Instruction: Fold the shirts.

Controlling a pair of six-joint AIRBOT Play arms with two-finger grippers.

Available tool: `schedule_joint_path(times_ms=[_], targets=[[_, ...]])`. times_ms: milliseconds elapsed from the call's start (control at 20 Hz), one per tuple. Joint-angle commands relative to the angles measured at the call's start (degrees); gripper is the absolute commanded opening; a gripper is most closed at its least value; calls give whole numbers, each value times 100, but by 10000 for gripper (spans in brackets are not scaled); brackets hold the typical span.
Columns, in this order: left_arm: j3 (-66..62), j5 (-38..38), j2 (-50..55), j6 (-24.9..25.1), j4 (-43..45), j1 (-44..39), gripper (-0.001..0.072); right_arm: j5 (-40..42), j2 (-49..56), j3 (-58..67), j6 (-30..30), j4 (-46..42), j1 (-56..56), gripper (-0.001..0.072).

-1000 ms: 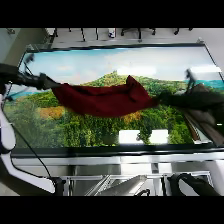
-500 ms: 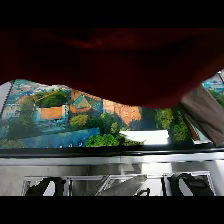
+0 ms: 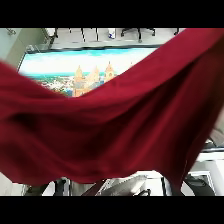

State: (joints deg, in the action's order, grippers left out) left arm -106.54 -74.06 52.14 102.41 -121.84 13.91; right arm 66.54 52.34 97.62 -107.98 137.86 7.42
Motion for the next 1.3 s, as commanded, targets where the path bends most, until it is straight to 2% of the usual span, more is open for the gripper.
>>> schedule_joint_path(times_ms=[0,200,300,350,500,700,900,1050,1150,1250], targets=[[861,-328,1115,177,-221,-463,11,-522,396,-1801,-138,-31,-177,19],[2210,1027,2763,520,-219,-911,11,-2422,1320,-3810,-334,-33,-249,19],[2164,1547,3829,514,-262,-839,11,-2922,2223,-3895,-334,-22,-166,19],[1952,1543,4328,501,-280,-785,11,-3012,2706,-3770,-330,-7,-107,19],[876,1307,5657,195,-264,-708,11,-2944,3941,-2962,-326,-7,103,19],[-522,1480,6454,-205,-260,-769,11,-2553,4793,-1604,-256,-13,297,19],[-1370,1650,6439,-568,96,-839,11,-2177,4898,-964,-170,-31,476,19],[-1045,1740,6057,-654,627,-839,11,-1714,4903,-914,-170,-181,616,19],[-728,1537,5888,-662,953,-807,11,-1508,4913,-931,-136,-551,608,19],[-680,1001,5871,-863,1447,-807,11,-1388,4913,-935,63,-942,575,19]])
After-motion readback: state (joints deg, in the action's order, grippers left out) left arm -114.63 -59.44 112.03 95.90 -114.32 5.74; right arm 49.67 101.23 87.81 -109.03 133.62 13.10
